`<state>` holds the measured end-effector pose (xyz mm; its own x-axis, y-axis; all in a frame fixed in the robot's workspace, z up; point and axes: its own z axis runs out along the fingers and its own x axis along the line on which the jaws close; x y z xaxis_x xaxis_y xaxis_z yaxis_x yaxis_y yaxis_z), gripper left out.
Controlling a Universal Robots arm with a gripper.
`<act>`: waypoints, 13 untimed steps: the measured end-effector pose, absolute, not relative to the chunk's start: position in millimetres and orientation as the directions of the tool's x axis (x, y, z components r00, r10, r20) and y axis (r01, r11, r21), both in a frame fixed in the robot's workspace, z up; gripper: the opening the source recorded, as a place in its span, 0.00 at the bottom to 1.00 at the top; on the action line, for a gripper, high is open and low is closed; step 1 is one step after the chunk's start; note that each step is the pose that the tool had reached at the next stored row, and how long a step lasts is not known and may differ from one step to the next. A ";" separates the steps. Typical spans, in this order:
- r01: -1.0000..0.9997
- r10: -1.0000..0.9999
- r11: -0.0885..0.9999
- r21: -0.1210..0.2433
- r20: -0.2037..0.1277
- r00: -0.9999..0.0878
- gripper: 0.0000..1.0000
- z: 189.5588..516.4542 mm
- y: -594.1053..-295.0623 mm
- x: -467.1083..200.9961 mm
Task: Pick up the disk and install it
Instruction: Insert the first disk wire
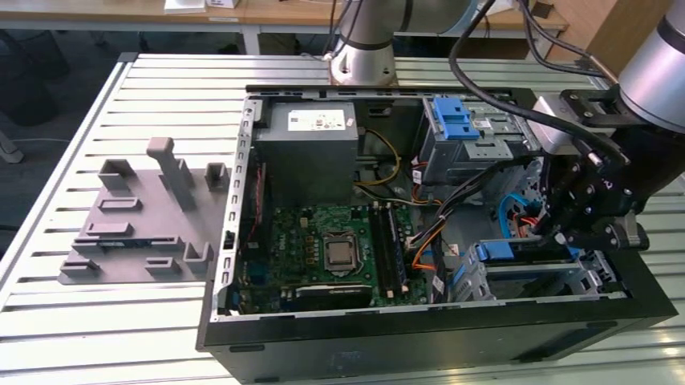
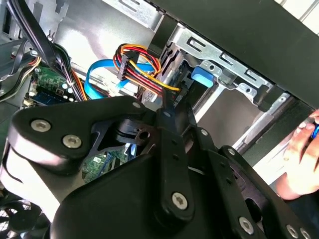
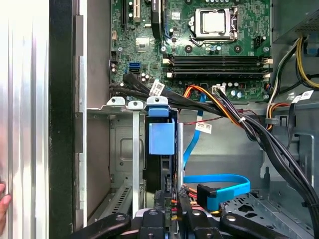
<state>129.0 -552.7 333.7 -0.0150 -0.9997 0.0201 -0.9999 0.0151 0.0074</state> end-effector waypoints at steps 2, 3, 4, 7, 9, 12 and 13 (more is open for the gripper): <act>-1.000 -1.000 0.015 0.007 0.020 -0.015 0.24 337.5 -552.6 129.0; -1.000 -1.000 0.015 0.007 0.020 -0.015 0.24 339.2 -552.7 129.0; -1.000 -1.000 0.015 0.007 0.020 -0.015 0.24 340.3 -552.6 129.0; -1.000 -1.000 0.015 0.007 0.020 -0.015 0.16 341.3 -552.7 129.0; -1.000 -1.000 0.015 0.007 0.020 -0.015 0.11 342.1 -552.6 129.0; -1.000 -1.000 0.015 0.007 0.020 -0.015 0.11 342.2 -552.6 129.0; -1.000 -1.000 0.015 0.007 0.020 -0.015 0.11 342.2 -552.7 129.0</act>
